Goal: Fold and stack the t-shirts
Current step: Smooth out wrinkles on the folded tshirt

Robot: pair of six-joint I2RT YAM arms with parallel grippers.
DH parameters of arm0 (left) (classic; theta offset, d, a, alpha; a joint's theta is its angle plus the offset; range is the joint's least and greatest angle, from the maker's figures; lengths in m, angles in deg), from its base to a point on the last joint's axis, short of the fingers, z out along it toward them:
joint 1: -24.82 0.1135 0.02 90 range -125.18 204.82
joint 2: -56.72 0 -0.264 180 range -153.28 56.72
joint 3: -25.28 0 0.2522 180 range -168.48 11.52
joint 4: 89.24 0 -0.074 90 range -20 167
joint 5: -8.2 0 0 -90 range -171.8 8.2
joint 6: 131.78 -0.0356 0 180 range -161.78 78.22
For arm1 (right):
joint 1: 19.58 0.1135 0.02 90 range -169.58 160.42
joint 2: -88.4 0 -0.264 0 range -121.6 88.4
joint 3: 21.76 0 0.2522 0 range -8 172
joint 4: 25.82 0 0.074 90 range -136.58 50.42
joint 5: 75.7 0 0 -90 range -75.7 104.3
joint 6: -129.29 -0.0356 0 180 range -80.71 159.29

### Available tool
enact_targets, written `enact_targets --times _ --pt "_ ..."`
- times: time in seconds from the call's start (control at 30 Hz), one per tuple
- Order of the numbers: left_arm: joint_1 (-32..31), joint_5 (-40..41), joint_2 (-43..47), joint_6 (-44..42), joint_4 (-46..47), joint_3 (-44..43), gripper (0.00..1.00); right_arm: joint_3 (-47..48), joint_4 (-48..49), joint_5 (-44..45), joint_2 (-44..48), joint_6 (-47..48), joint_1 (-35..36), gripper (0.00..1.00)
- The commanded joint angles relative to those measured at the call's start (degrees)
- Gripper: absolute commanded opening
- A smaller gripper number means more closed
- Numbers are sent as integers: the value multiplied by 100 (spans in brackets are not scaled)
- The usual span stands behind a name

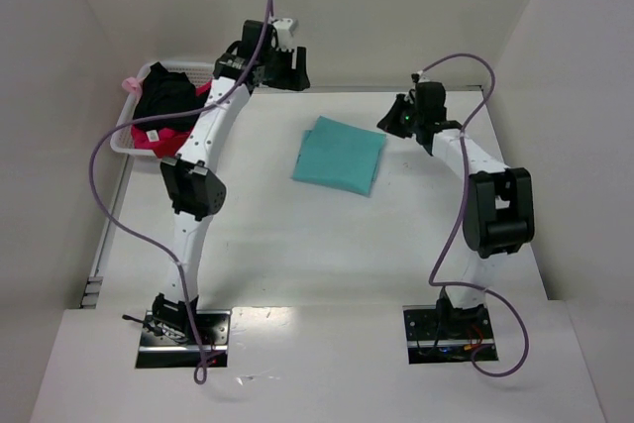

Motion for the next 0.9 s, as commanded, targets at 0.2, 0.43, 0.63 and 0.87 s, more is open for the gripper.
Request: enact_targets --times 0.2,0.43,0.63,0.87 --pt "-61 898 2351 -251 1272 3317 81 -282 317 -547 -926 240 330 4" --pt "-61 847 3432 58 1914 4866 85 -405 115 218 -1041 372 330 1" --pt "-114 1005 3732 58 1968 5289 87 -458 1 516 -1094 425 224 1" --pt "-114 1005 3969 58 2020 5534 88 -458 -298 780 -989 319 172 1"
